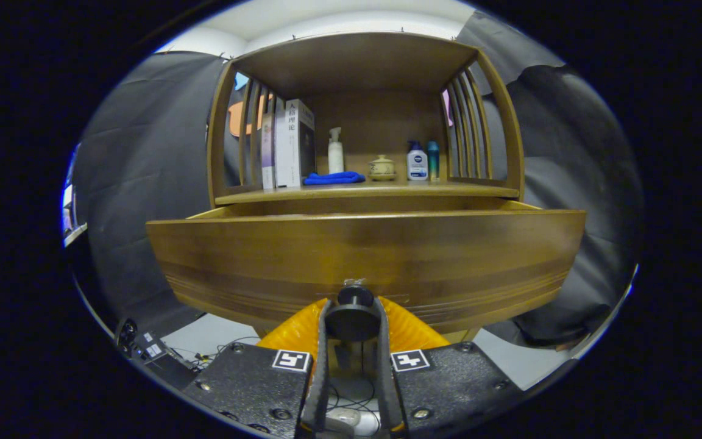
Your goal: Pull open the drawer, take out the items inside it, and place them on the countertop above the cabinet.
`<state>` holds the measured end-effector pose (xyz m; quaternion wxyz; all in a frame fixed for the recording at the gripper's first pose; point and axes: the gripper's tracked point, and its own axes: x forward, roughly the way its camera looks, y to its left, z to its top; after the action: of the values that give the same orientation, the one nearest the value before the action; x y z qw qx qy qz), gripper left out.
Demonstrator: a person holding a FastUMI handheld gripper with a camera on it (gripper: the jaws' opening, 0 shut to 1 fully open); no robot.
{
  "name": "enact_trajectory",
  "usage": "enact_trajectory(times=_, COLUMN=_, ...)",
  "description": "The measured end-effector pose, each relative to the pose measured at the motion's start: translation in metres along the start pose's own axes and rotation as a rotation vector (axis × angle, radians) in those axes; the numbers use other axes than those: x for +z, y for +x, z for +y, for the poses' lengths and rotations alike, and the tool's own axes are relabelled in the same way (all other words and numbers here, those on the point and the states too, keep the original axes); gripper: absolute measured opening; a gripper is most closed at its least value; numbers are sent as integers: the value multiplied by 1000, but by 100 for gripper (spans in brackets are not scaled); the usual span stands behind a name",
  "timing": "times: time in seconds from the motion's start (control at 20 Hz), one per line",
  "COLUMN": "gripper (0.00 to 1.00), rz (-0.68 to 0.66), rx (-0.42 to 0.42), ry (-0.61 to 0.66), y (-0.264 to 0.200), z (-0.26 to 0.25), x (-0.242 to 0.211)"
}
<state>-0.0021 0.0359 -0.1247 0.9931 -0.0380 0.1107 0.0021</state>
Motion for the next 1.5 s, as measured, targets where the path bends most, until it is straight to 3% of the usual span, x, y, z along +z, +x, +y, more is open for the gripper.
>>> enact_trajectory(times=0.4, gripper=35, rz=-21, rx=6, ry=-11, y=-9, z=1, x=-8)
enact_trajectory(times=0.5, gripper=45, rz=-62, rx=-9, ry=-32, y=-17, z=-3, x=1)
enact_trajectory(times=0.7, gripper=100, rz=-176, rx=-8, ry=-47, y=-32, z=-4, x=28)
enact_trajectory(times=1.0, gripper=100, rz=-299, rx=-10, ry=-117, y=-47, z=-1, x=76)
enact_trajectory(times=1.25, gripper=100, rz=-285, rx=5, ry=-99, y=-23, z=2, x=130)
enact_trajectory(times=1.35, gripper=100, rz=-202, rx=14, ry=-81, y=-4, z=2, x=139)
enact_trajectory(times=1.5, gripper=100, rz=47, rx=39, ry=-46, y=30, z=4, x=124)
